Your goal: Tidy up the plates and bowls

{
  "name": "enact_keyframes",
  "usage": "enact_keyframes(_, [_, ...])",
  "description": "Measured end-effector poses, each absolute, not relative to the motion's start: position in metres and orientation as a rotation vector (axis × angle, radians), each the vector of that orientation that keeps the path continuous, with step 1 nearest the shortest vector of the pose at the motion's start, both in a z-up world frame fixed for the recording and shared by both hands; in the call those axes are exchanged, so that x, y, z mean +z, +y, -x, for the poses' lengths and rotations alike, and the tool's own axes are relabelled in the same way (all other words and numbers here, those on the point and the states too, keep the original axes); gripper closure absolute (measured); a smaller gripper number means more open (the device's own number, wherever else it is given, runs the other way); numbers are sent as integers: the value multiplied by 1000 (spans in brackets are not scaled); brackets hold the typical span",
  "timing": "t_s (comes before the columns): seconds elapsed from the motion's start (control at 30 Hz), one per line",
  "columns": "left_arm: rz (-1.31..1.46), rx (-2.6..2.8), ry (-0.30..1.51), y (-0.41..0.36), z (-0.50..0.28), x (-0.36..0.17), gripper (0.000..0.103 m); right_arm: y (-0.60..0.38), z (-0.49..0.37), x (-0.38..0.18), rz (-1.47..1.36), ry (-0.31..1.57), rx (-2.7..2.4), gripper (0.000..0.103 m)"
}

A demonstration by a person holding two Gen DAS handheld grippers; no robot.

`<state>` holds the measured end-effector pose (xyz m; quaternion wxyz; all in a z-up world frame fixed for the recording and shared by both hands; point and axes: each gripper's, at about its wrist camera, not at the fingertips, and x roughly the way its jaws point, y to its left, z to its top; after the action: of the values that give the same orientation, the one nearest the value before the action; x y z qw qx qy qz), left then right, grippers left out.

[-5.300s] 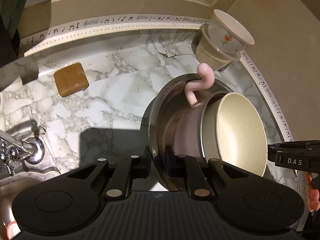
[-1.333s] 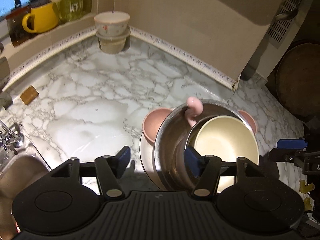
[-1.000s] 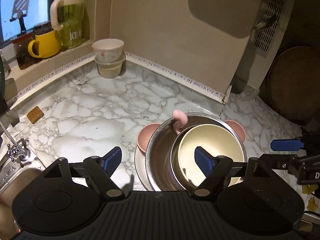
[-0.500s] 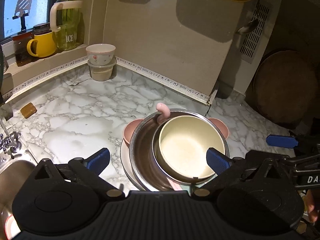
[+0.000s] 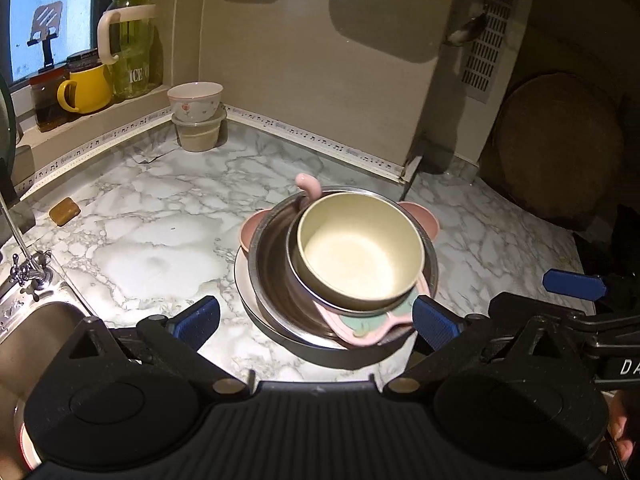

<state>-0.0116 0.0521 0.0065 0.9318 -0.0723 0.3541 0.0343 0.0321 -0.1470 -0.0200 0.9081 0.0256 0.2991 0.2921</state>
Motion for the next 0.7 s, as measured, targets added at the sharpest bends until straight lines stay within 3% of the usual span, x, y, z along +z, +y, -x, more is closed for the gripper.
enact_keyframes(0.7, [107, 32, 655, 27, 31, 20, 0, -164, 0, -16, -77, 526, 519, 0])
